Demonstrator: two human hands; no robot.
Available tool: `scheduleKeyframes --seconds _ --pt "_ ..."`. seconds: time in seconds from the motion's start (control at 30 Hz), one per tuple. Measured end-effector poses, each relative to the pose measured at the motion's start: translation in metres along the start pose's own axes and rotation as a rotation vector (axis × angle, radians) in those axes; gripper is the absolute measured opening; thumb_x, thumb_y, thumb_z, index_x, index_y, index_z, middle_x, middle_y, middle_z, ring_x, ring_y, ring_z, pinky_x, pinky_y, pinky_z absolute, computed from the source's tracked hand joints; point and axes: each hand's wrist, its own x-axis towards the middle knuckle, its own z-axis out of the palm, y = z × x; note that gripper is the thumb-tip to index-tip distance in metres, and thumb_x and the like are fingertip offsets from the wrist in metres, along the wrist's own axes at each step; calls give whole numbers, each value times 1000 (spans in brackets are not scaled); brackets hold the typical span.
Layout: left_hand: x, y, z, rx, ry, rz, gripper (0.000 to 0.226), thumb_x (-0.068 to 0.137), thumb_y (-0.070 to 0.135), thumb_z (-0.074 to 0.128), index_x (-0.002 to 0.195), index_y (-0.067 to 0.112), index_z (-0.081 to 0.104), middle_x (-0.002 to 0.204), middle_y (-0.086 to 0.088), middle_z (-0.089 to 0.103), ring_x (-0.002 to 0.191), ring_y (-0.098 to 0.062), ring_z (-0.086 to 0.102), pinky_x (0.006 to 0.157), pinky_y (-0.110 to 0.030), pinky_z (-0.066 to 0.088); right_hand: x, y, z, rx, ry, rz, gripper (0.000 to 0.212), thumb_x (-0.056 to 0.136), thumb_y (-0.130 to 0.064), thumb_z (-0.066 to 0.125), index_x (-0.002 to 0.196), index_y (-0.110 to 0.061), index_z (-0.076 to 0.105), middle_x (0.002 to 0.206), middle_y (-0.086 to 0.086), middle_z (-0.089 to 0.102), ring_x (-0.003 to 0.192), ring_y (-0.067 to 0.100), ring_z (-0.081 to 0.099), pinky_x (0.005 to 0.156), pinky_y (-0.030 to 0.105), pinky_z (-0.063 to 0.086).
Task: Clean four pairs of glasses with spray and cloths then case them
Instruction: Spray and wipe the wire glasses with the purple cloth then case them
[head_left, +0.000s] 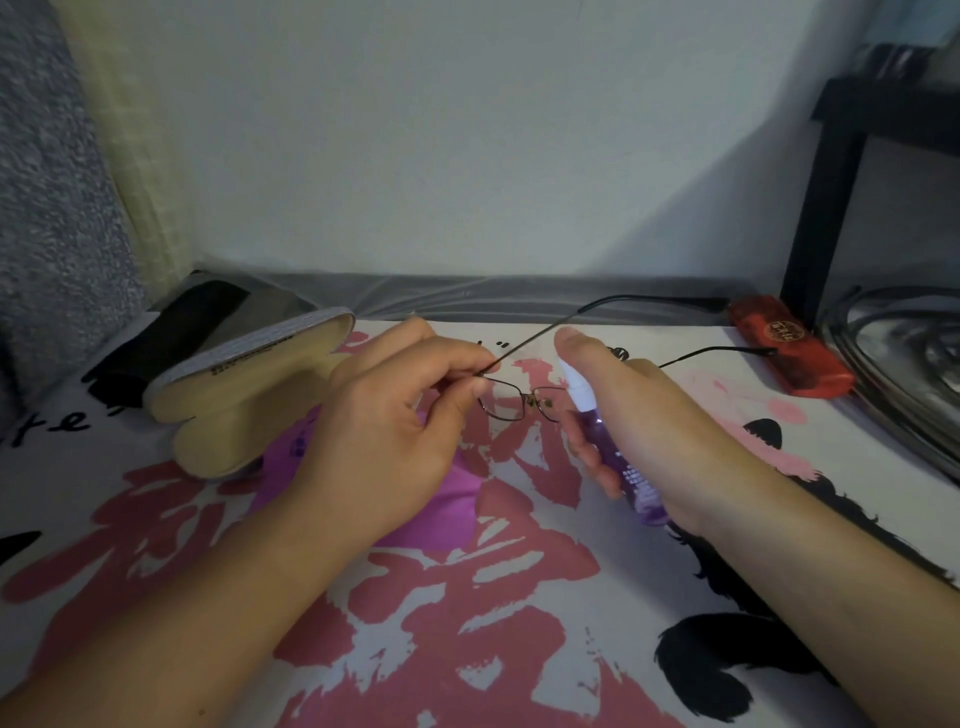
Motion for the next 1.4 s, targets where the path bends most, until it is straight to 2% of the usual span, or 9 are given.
scheduleKeyframes --seconds 0.17,0.27,0.43,0.67,0.83,0.97,1.17,1.3,1.4 --pt "0 -1 0 9 -4 -1 12 91 10 70 101 10 76 85 1 65 80 -10 61 71 -25 49 0 0 -2 -66 13 -28 65 94 -54 37 50 -9 51 49 13 50 41 23 39 54 34 42" --pt "0 -1 -2 4 -9 -21 12 91 10 70 102 10 76 87 1 65 81 -8 61 72 -26 50 1 -1 -7 -89 68 -36 71 94 -65 37 56 -8 56 52 10 52 43 22 43 50 29 41" --pt "1 0 -5 28 6 -60 15 90 3 73 101 13 75 87 5 65 85 -5 60 76 -17 48 16 4 -27 -366 335 -136 90 92 -76 29 74 8 55 62 16 63 63 31 62 75 41 51" --pt "4 7 -7 25 16 -124 19 87 1 73 98 17 74 90 16 64 85 -3 60 78 -6 42 21 8 -29 -447 349 -115 75 96 -62 34 69 5 53 71 25 61 67 37 57 75 44 51" --pt "5 10 -8 -5 30 -164 26 88 2 72 99 26 69 90 17 63 85 2 61 77 -4 43 20 8 -28 -476 350 -162 41 97 -28 37 59 -14 40 66 23 47 64 32 40 59 40 34" --pt "5 11 -9 -18 34 -224 27 89 3 72 99 29 69 89 16 64 86 1 63 77 -5 44 23 10 -28 -453 414 -192 66 99 -52 33 66 4 45 69 25 57 64 34 50 60 40 40" --pt "11 11 -9 -250 37 -614 24 89 8 73 93 31 73 83 9 73 77 -1 69 70 -11 52 22 14 -23 -394 427 -274 86 92 -73 27 71 7 51 69 22 61 69 37 58 64 43 47" --pt "15 5 -12 -546 -95 -941 16 88 0 71 96 13 76 78 -7 72 68 -16 61 66 -25 54 19 16 -13 -405 392 -352 96 87 -80 20 76 9 56 74 27 61 73 43 60 67 49 51" --pt "15 2 -13 -673 -138 -1047 14 87 -4 67 99 3 74 74 -6 71 64 -14 58 58 -23 52 16 15 -8 -437 425 -439 92 89 -78 20 67 5 54 65 24 58 63 38 56 60 44 46"
